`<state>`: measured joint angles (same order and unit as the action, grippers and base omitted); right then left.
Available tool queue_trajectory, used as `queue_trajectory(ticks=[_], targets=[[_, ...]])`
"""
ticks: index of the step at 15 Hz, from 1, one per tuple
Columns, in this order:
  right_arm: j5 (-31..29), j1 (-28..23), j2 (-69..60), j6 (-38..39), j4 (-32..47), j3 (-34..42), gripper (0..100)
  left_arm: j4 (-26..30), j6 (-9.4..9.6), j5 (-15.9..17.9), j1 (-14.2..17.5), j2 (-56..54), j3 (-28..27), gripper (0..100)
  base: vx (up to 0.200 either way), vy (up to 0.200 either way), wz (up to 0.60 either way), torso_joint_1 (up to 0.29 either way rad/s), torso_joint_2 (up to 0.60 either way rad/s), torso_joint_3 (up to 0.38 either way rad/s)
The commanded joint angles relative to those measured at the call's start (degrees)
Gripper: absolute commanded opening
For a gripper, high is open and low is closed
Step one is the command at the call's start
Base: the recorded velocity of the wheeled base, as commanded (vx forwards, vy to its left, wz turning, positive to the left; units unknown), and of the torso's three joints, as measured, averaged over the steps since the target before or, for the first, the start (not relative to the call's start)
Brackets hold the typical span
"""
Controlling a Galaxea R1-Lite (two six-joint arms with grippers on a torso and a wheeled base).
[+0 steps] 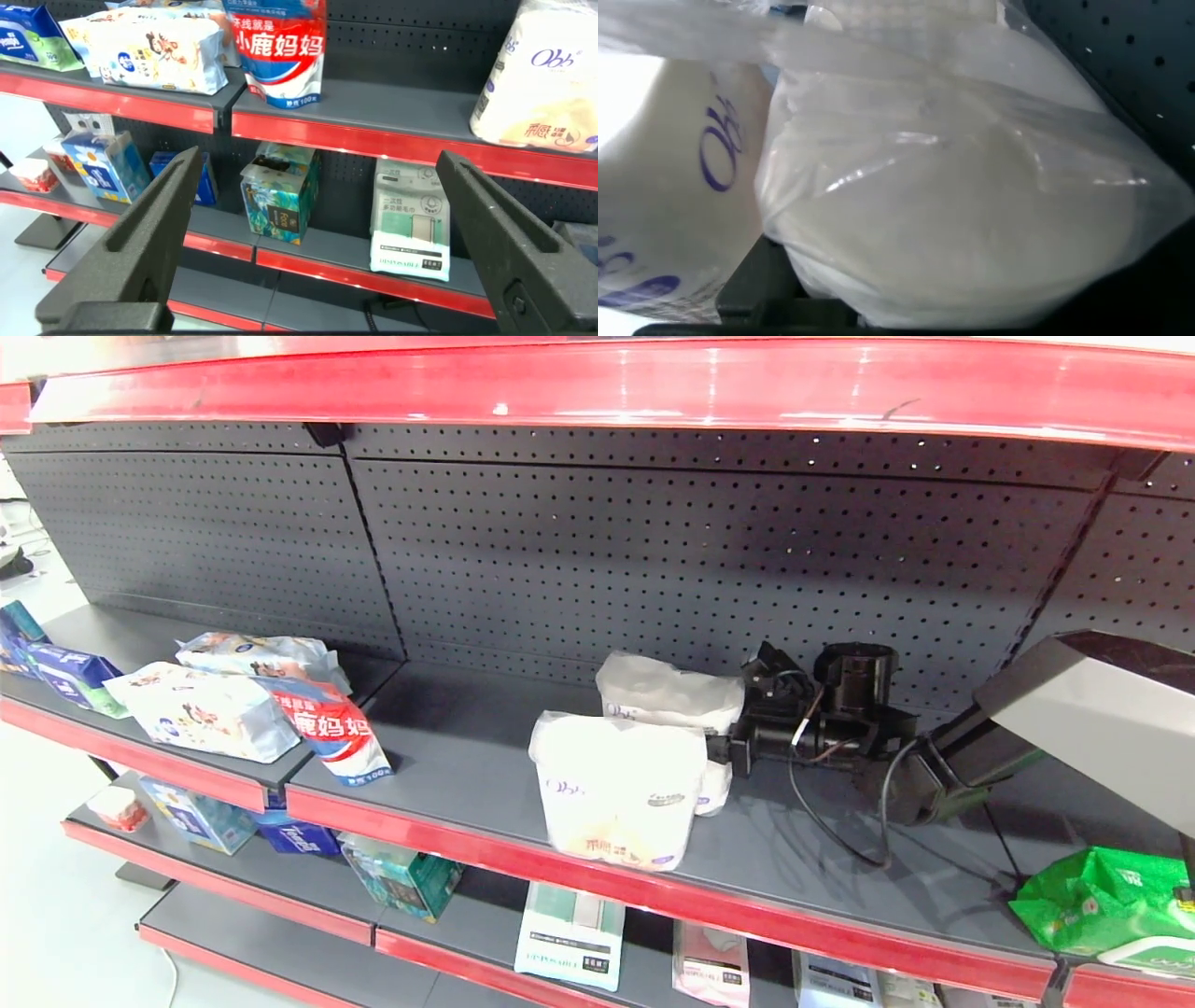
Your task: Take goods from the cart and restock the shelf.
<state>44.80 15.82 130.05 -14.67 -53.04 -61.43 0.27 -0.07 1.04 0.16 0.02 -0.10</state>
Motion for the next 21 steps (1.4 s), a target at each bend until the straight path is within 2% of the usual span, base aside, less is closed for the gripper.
queue_trajectory(ticks=[1, 11, 12, 19, 21], targets=[[0.8, -0.3, -0.1, 0.1, -0.3, -0.4, 0, 0.0, -0.01, -0.1, 0.0, 0.0, 0.0, 100, 0.000, 0.000, 0.00, 0.000, 0.00, 0.000], [0.2, -0.6, 0.5, 0.7, -0.3, -1.8, 0, 0.0, -0.01, 0.0, 0.0, 0.0, 0.0, 100, 0.000, 0.000, 0.00, 0.000, 0.00, 0.000], [-0.2, -0.6, 1.3, 0.2, -0.4, -1.9, 100, 0.0, -0.01, 0.0, 0.0, 0.0, 0.0, 100, 0.000, 0.000, 0.00, 0.000, 0.00, 0.000], [-2.8, -0.3, 0.0, 3.1, -0.6, -1.4, 100, 0.0, -0.01, 0.0, 0.0, 0.0, -0.1, 100, 0.000, 0.000, 0.00, 0.000, 0.00, 0.000], [-2.8, -0.7, -2.7, 3.2, -0.5, 1.3, 100, 0.0, -0.01, 0.0, 0.0, 0.0, 0.0, 100, 0.000, 0.000, 0.00, 0.000, 0.00, 0.000]])
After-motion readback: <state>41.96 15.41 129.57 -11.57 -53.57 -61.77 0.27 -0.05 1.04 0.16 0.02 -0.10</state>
